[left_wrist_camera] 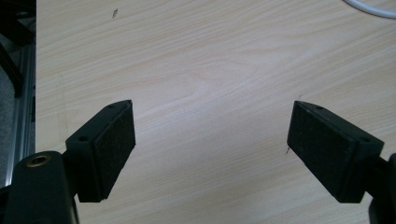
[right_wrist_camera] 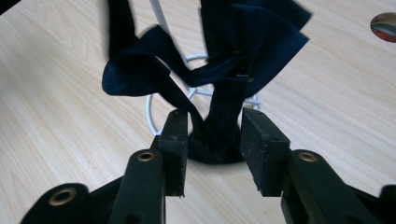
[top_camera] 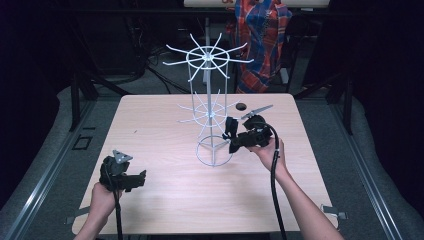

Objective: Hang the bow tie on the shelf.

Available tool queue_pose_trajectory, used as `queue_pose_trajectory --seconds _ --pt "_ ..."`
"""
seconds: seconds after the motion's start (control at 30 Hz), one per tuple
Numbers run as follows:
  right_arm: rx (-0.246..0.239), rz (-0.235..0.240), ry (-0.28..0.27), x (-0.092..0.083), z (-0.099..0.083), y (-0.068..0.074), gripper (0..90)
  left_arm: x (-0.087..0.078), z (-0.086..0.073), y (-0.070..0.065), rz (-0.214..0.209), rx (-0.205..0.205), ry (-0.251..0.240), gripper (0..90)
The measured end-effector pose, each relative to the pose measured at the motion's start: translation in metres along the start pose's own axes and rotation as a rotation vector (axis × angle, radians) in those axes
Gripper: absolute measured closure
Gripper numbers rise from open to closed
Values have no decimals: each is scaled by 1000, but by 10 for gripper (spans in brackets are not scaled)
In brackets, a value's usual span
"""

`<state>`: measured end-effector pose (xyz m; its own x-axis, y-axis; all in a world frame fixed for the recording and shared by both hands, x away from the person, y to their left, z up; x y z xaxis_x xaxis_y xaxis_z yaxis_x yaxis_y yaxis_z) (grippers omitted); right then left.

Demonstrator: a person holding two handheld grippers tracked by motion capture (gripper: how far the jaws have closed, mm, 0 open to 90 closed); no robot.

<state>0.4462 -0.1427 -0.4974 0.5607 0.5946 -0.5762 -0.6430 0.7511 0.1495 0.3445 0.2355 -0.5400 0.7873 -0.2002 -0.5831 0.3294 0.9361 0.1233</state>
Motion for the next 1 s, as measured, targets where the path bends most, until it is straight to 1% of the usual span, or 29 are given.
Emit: queue_pose_trajectory --seconds 0.17,0.2,0.33,0.37,0.57,0.6,0.63,0.7,0.83,0.87,0.97,1.0 --pt "1 -1 3 -2 0 -1 530 0 0 0 1 0 -2 155" --pt "6 -6 4 -3 0 -1 513 0 0 0 1 0 -2 155" --pt "-1 -10 4 -6 0 -3 468 -1 0 0 -1 1 -2 155" --pt "2 -17 -2 -7 0 -3 457 -1 0 0 0 -1 -2 156" --pt "-1 -20 -3 -14 0 -4 412 -1 0 0 0 -1 -2 155" --pt "-8 -17 2 -16 0 -4 405 -1 0 0 -1 0 -2 155" --pt "-11 -18 -2 -20 -1 -4 373 -1 0 0 0 -1 -2 155" --pt "-24 -16 -2 -24 -1 -4 343 -1 0 0 0 -1 -2 155" --pt "-24 -9 -9 -33 -1 -4 289 -1 0 0 3 -1 -5 155" --pt "-30 -3 -9 -36 -1 -4 277 -1 0 0 3 -1 -5 156" --pt "-40 -11 -11 -42 -1 -3 240 -1 0 0 2 -1 -4 155" --pt "-45 -5 -4 -44 -2 -3 230 -1 0 0 2 -1 -5 156"
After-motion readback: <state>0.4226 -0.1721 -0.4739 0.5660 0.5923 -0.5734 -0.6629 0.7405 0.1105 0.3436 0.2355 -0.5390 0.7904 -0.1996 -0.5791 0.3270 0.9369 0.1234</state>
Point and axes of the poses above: each handheld gripper's, and its own axes: x roughly forward along the jaws, z roughly out of its top, y roughly to its left, the point moved 5 cm from there along x, roughly forward along the jaws, and after that the axes turned 14 degrees about -y, right-handed, at the moved point
